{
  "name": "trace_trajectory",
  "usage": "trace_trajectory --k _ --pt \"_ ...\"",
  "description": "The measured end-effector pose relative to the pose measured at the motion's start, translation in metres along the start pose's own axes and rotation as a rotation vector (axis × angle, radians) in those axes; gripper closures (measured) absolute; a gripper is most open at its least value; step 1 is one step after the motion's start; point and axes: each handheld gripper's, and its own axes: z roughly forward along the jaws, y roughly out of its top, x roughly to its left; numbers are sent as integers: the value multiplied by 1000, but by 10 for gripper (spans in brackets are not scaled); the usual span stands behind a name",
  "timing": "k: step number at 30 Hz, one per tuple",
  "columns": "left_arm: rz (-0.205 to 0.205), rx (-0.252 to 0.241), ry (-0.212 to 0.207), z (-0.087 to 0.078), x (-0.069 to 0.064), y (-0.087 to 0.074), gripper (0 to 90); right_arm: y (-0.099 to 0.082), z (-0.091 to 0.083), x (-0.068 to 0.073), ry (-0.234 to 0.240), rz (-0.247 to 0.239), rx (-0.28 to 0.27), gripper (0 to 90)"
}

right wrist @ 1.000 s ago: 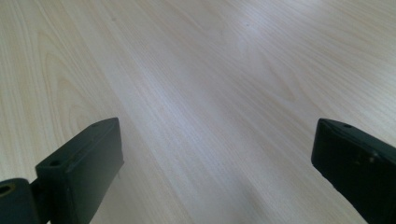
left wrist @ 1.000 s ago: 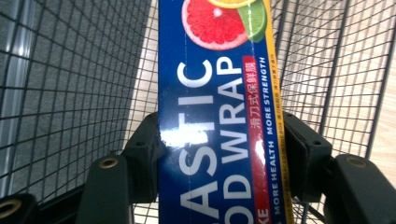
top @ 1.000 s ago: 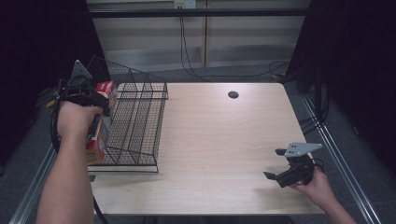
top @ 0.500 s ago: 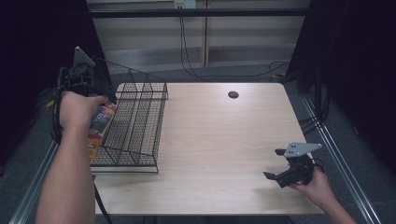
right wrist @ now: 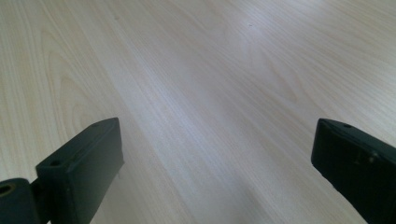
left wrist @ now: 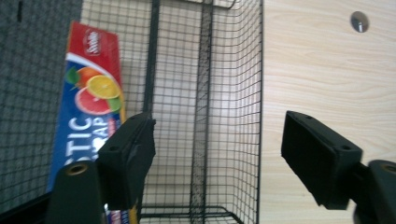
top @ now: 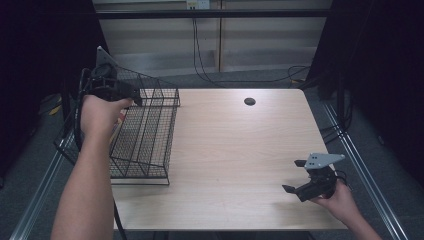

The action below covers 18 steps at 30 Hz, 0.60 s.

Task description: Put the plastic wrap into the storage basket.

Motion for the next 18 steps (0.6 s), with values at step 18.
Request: trace_trajectory --k 18 --pt "64 -47 -83 32 -32 -11 189 0 -1 1 -5 -8 0 20"
